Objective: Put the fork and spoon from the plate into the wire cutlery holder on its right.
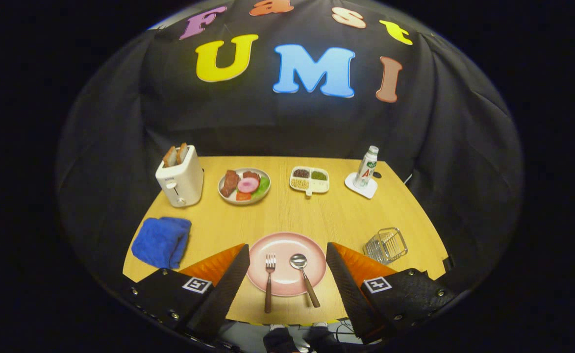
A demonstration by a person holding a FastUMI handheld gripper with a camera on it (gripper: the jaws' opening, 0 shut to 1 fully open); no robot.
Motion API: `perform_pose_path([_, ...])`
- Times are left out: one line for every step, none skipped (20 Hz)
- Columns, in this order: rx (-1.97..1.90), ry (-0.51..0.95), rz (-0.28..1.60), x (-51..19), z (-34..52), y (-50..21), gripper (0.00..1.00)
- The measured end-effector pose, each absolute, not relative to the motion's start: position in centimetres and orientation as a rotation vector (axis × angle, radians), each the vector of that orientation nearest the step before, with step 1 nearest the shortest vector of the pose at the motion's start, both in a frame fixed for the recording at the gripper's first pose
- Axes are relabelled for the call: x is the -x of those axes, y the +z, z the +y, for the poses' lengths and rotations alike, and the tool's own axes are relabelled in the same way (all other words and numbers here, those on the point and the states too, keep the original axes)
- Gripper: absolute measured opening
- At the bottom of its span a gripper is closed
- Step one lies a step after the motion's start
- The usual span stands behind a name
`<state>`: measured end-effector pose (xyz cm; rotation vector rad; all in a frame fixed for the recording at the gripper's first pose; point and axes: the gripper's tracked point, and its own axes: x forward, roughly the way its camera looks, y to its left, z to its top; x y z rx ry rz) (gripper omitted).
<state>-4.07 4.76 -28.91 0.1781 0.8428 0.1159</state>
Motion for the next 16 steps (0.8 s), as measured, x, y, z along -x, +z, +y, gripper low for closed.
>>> perform_pose_path([-0.171, 0.122, 0.895, 4.8, 5.0, -30.4, 0.97])
perform_pose_path([-0.161, 0.131, 0.942, 5.2, 5.2, -31.9, 0.97])
perform_pose_path([-0.144, 0.134, 0.99, 5.8, 5.1, -33.4, 0.97])
perform_pose_path([-0.118, 0.135, 1.04, 6.1, 4.8, -34.8, 0.97])
perform_pose_path([-0.088, 0.139, 1.097, 6.5, 4.5, -36.1, 0.97])
perform_pose_path([-0.06, 0.145, 1.148, 6.9, 4.6, -37.3, 0.97])
perform_pose_path([-0.039, 0.155, 1.192, 7.5, 4.6, -38.6, 0.97])
perform_pose_path([-0.03, 0.164, 1.232, 7.8, 4.6, -39.6, 0.97])
perform_pose_path([-0.028, 0.172, 1.263, 8.1, 4.8, -40.6, 0.97])
perform_pose_path([-0.031, 0.178, 1.29, 8.3, 5.1, -41.4, 0.97])
perform_pose_path([-0.028, 0.182, 1.317, 8.6, 5.1, -42.0, 0.97])
perform_pose_path([-0.017, 0.188, 1.344, 9.0, 5.0, -42.6, 0.96])
perform_pose_path([-0.008, 0.191, 1.362, 9.3, 4.8, -43.3, 0.93])
perform_pose_path([-0.003, 0.198, 1.381, 9.5, 4.9, -43.8, 0.93])
perform_pose_path([0.004, 0.204, 1.404, 9.9, 4.9, -44.4, 0.93])
perform_pose_path([0.017, 0.21, 1.422, 10.0, 4.7, -44.8, 0.93])
